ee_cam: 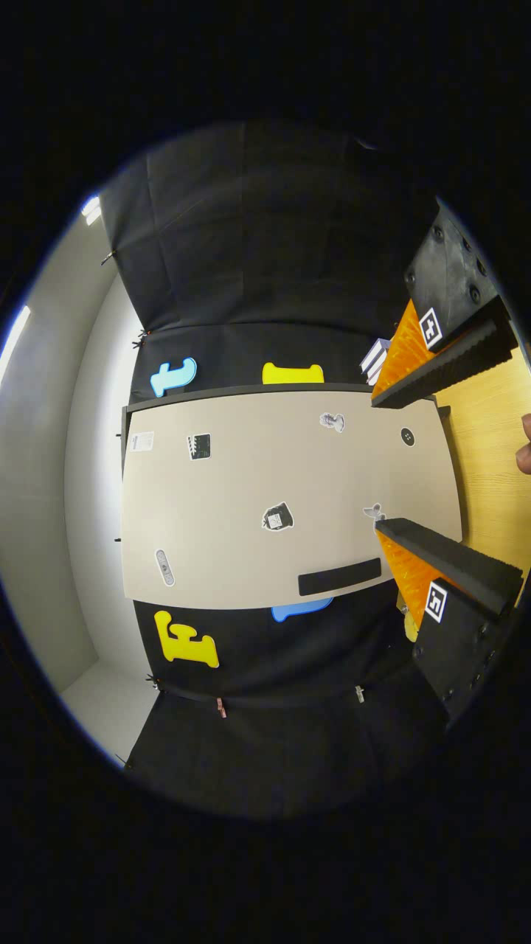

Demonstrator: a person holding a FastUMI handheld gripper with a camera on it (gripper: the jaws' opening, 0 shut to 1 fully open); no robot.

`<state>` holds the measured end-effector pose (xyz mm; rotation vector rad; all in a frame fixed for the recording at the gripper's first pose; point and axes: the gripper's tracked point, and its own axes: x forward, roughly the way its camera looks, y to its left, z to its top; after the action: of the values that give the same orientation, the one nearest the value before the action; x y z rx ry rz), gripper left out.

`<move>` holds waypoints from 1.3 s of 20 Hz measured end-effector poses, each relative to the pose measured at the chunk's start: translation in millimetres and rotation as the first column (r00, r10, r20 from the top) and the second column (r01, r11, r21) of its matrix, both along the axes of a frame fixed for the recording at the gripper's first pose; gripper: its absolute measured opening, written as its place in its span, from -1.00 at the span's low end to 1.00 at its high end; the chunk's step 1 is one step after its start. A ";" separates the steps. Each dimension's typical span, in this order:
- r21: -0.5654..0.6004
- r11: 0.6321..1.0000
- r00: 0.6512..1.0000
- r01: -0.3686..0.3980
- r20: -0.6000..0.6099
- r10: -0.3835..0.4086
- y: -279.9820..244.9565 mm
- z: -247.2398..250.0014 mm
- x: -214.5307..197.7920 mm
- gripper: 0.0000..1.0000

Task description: Open the shoe cabinet door, grab the shoes and put them into the shoe cabinet, then close the shoe cabinet door.

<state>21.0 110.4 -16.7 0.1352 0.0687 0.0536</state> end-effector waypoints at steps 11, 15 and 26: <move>0.004 1.000 1.000 -0.009 -0.013 0.009 2.7 -3.8 -2.6 0.96; 0.005 1.000 1.000 -0.008 -0.014 0.008 2.5 -4.0 -2.5 0.96; 0.007 1.000 1.000 -0.003 -0.015 0.003 -0.4 -4.2 -0.6 0.96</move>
<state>20.4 110.0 -20.9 0.1430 0.0835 0.0561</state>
